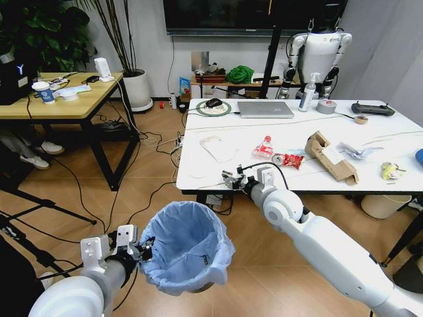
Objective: Pick up the trash bin and place the trash from the table into it.
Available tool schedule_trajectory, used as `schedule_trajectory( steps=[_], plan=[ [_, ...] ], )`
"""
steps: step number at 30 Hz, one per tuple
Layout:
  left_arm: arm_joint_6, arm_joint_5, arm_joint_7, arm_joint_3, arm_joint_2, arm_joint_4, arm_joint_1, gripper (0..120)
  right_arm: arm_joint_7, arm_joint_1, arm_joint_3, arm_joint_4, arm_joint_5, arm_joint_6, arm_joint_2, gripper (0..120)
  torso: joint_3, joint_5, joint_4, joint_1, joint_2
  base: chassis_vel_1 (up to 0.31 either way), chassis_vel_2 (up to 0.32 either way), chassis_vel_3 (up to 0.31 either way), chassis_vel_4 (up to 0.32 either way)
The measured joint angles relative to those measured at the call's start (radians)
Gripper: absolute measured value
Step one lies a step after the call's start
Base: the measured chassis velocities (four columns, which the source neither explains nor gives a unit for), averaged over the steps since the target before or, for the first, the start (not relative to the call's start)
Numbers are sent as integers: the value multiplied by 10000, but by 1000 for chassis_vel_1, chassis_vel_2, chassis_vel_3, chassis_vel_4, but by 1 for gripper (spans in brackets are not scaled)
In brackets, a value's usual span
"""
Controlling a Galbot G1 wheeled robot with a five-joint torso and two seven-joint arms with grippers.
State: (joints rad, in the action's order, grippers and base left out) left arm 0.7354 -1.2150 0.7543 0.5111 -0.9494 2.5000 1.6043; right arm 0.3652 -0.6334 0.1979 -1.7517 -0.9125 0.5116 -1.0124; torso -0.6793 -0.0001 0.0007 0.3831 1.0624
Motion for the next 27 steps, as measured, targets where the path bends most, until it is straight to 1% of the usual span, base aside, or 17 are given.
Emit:
schedule_trajectory(
  steps=[3, 4, 7, 11, 12, 15, 17, 23, 27],
  plan=[
    [0, 98, -75, 18, -9, 0, 16, 0, 77, 6, 46, 1, -7, 2, -38, 41, 0, 0, 0, 0, 0, 0, 0, 0, 0],
    [0, 98, -75, 18, -9, 0, 16, 0, 77, 6, 46, 1, -7, 2, -38, 41, 0, 0, 0, 0, 0, 0, 0, 0, 0],
    [0, 104, -95, 42, -10, 0, 23, 0, 104, -76, 72, 5, 75, -7, -51, 27, 1, 0, -1, 0, 0, 0, 0, 0, 0],
    [0, 101, -99, 54, -26, 0, 23, 0, 106, -114, 75, 6, 157, -17, -32, 13, 1, 0, -1, -1, 1, 0, 0, 0, 0],
    [0, 101, -99, 54, -26, 0, 23, 0, 106, -114, 75, 6, 157, -17, -32, 13, 1, 0, -1, -1, 1, 0, 0, 0, 0],
    [0, 99, -103, 39, -51, 0, 19, 0, 99, -99, 83, 9, 162, -22, -17, 2, 1, 0, 0, 0, 1, 0, 0, 0, 0],
    [0, 97, -107, 34, -56, -1, 9, 0, 97, -84, 94, 9, 163, -28, -13, 0, 1, 0, 0, 0, 0, 0, 0, 0, 0],
    [0, 95, -117, 29, -70, 0, -28, 0, 97, -80, 79, -29, 181, -56, -41, 0, 0, 0, 0, 0, 0, 0, 0, 0, 0],
    [0, 91, -117, 31, -67, 0, -92, 0, 127, -87, -146, -368, 161, -91, -56, 0, -2, 2, 1, 1, 0, 0, 0, 0, 0]
  ],
)
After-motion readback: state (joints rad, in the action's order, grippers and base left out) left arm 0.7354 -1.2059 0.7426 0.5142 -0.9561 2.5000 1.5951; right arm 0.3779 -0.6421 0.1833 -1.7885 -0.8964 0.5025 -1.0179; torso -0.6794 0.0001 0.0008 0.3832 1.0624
